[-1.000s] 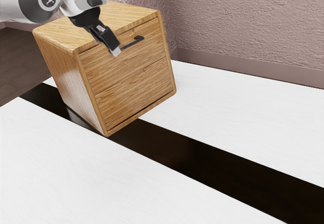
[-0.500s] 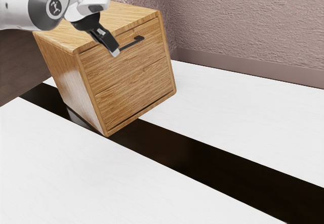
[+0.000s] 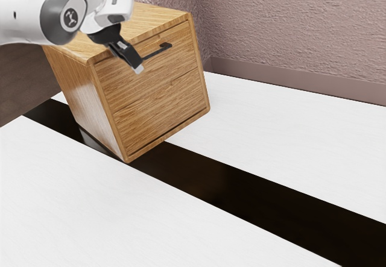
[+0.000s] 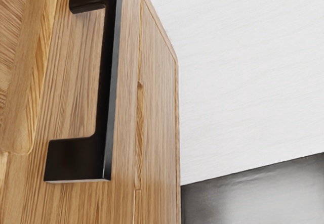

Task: Pull the drawer handle with one arm to open the drawer

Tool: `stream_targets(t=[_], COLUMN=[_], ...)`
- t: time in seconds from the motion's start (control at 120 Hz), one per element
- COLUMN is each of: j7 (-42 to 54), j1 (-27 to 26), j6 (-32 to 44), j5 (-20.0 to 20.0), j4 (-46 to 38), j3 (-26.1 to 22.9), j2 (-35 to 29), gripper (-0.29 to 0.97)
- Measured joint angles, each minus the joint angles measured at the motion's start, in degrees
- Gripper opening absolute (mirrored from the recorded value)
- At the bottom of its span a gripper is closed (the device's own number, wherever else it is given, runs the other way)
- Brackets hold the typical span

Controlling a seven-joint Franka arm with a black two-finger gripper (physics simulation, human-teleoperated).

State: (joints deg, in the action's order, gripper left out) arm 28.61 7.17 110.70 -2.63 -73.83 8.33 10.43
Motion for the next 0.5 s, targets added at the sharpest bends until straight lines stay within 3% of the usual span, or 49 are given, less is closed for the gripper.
stream_targets(t=[0.5], j7=[0.1], j1=[0.1], j6=[4.5], j5=[0.1], j4=[-0.2], j3=[0.0], j2=[1.7], gripper=[0.68])
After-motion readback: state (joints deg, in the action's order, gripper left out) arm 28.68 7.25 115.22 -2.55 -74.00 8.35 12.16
